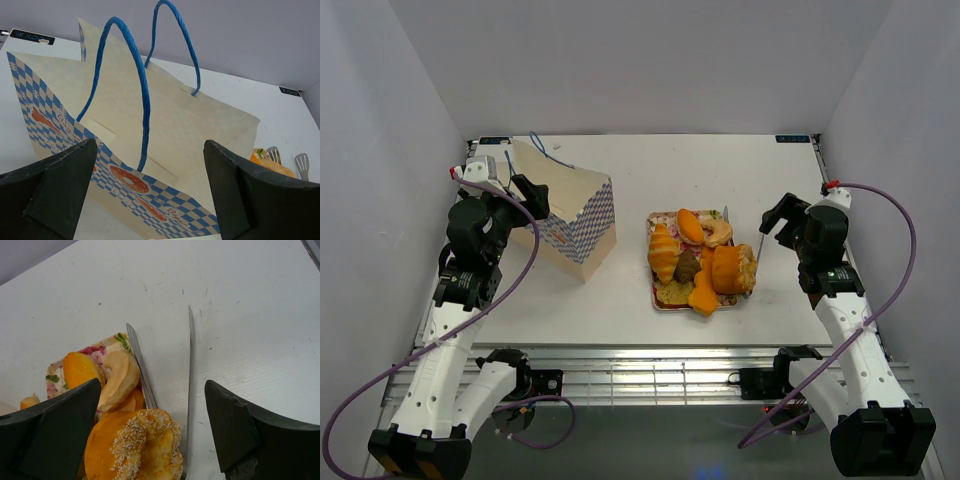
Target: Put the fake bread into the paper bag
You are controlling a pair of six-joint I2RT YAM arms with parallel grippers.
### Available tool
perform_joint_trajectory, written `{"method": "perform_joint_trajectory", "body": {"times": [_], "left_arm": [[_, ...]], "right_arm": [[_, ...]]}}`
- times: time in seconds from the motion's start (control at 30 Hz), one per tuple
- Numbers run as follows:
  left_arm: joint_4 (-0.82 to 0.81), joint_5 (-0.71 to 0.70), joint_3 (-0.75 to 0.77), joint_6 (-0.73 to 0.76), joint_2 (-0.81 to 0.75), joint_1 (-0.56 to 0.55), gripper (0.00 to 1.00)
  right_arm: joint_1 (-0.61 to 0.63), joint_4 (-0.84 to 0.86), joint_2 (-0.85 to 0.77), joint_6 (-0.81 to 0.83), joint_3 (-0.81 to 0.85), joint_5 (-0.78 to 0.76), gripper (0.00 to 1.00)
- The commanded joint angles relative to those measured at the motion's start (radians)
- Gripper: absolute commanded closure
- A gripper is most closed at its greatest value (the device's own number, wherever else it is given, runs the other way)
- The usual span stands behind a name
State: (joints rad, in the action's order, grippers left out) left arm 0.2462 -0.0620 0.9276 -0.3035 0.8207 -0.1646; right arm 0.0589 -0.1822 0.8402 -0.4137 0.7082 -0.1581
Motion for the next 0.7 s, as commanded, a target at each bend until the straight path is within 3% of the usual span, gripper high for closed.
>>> {"method": "perform_joint_trajectory", "body": {"times": [0.0,0.5,0.67], "left_arm": [[-0.013,0.011,-0.003,0.007,-0.008,0.008,0.02],[-0.008,0.017,-0.007,0.009,-0.020,0.008,0.02],[-0.007,0.013,-0.010,0.010,-0.017,0.007,0.02]], "right_arm": [[-0.005,0.003,0.017,-0.033,0.024,-0.044,0.10],[-0.010,0.029,0.101,0.010,-0.073,-0.126,0.10],[-0.019,0.038,0.166,-0.008,-0.092,-0.133,0.00]]}}
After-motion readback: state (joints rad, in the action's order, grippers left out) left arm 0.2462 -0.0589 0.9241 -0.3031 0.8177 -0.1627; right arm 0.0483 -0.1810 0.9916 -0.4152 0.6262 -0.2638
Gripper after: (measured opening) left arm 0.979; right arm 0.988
